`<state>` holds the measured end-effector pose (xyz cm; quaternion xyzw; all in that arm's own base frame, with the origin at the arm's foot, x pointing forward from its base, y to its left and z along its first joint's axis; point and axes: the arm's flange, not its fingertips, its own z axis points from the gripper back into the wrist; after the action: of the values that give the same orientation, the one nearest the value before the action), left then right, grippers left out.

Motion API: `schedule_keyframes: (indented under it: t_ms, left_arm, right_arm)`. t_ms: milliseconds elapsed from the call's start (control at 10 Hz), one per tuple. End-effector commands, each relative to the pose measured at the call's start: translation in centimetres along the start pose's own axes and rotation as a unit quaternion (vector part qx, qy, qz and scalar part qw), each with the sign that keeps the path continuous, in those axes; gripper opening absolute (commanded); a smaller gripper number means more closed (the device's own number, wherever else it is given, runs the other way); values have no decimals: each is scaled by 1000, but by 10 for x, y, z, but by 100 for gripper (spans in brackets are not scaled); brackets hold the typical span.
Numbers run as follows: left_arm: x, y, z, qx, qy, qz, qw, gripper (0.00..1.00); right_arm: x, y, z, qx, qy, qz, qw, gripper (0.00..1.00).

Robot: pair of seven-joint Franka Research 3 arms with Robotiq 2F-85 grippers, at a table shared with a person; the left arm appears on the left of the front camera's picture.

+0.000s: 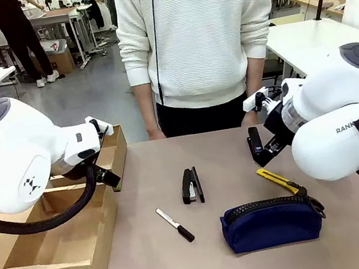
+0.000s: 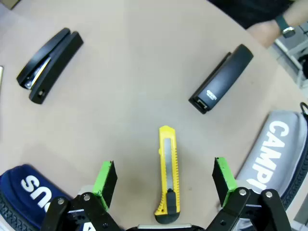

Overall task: Place items inside the box.
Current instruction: Pick up a Pencil pouch or Stapler and place it inside the Mailer Box closest to the robot.

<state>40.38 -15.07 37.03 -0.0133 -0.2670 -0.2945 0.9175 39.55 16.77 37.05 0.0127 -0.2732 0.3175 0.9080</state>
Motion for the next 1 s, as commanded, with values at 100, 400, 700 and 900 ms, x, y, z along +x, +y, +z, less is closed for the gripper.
schedule_keyframes:
  t_ms: [100, 400, 700, 900]
  left_arm:
    - [0, 0, 0, 0, 0, 0, 1000, 100]
    - [0, 0, 0, 0, 0, 0, 1000, 100]
    - [0, 0, 0, 0, 0, 0, 1000, 100]
    - [0, 0, 0, 0, 0, 0, 1000, 100]
  right_arm:
    - [0, 0, 0, 0, 0, 0, 1000, 100]
    - [0, 0, 0, 0, 0, 0, 1000, 100]
    - [0, 0, 0, 0, 0, 0, 1000, 100]
    - [0, 0, 0, 0, 0, 0, 1000, 100]
